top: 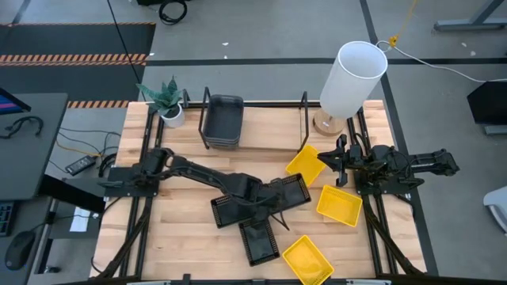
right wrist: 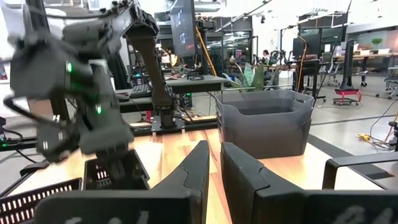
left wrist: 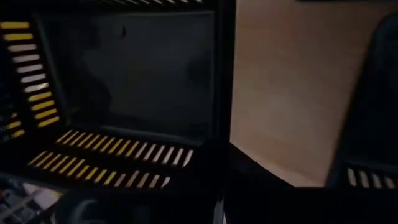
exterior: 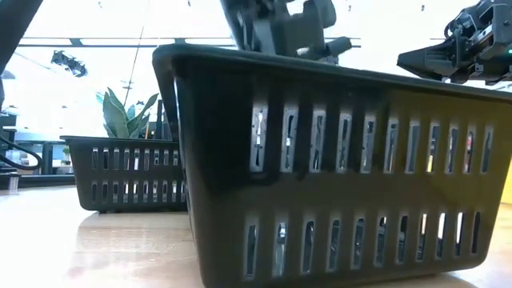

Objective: Stack baskets on shelf by color
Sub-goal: Stack the top right black basket on the top left black basket

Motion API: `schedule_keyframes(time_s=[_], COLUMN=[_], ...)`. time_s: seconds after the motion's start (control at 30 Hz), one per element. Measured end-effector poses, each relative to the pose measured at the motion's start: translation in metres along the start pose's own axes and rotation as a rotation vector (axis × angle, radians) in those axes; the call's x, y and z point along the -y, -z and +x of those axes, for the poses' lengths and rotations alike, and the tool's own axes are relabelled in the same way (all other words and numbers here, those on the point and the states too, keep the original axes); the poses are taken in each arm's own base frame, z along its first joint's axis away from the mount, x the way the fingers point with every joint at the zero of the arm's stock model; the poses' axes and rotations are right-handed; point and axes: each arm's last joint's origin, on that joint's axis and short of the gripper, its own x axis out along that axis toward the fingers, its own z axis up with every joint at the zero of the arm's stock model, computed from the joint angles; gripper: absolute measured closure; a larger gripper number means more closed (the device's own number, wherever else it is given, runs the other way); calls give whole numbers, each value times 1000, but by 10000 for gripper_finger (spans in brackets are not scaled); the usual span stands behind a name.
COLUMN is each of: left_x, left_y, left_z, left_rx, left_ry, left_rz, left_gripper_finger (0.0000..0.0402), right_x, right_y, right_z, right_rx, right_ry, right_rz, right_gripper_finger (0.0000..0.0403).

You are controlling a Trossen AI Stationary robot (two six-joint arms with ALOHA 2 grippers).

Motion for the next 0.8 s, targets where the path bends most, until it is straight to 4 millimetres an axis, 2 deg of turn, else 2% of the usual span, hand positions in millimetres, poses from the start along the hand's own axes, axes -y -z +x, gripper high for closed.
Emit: schedule_keyframes(time_s=[0.23,0.43,0.53,0.67,0.8], left_x=[7,26,39,55,66], left_y=[1,-17,-30,-44,-49], left_z=[-57,-101,-111,-118,-120], left_rx=[146,327,378,360,326], left_ry=[86,213,282,342,379], left_rz=[-101,-159,-142,-164,-136], left_gripper_finger=[393,392,392,392,391], right_x=[0,0,0,0,0], right_y=[0,0,0,0,0], right_z=[0,0,0,0,0], right_rx=[0,0,0,0,0], right_ry=[0,0,0,0,0], right_rz=[0,0,0,0,0], right_gripper_finger=[357,357,357,357,357])
